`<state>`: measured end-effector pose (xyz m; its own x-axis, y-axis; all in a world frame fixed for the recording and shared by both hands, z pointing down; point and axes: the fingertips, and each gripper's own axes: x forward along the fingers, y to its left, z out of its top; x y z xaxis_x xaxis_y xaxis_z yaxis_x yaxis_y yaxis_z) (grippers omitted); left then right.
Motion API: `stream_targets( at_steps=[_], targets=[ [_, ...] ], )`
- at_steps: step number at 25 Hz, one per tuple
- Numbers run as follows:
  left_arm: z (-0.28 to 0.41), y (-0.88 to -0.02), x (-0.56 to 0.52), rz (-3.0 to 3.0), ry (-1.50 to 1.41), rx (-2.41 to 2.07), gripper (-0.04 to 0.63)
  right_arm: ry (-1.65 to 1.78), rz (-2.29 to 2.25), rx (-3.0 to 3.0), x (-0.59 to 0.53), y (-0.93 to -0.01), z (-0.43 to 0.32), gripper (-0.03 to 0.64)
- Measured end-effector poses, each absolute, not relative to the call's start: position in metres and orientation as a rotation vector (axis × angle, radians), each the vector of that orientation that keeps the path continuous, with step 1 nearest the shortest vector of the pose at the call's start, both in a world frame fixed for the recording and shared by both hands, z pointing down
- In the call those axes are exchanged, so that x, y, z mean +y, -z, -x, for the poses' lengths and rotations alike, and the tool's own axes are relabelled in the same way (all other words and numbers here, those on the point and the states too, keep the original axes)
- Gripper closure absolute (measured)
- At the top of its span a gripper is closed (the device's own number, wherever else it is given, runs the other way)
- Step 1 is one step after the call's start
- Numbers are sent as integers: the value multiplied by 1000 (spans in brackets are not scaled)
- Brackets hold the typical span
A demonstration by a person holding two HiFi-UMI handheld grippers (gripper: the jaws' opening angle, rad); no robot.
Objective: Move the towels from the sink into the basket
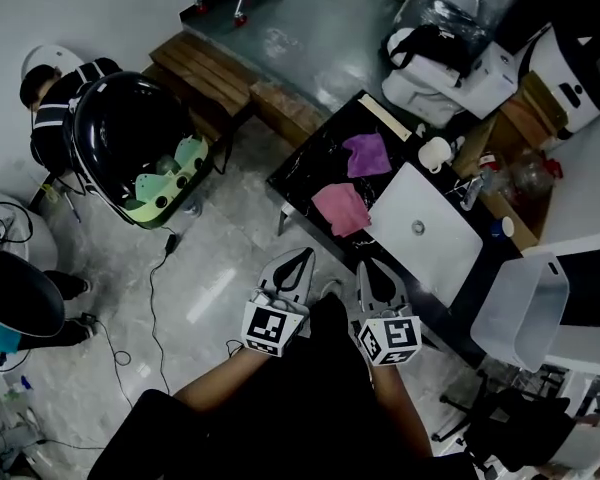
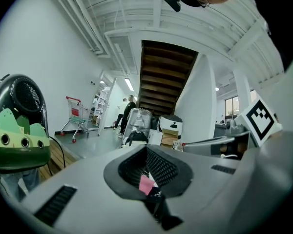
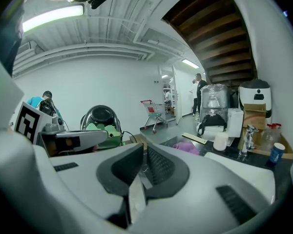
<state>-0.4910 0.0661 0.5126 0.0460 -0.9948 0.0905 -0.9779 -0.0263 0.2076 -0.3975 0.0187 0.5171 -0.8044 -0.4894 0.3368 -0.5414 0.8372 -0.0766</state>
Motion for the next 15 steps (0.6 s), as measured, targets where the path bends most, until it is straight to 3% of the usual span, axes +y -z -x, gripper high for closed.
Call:
stream_targets(
  at_steps=[15],
  targets=[
    [514,-531,-34,-2088,44,-2063,592,-262,-761,-2724,-103,-542,427,595]
  ],
)
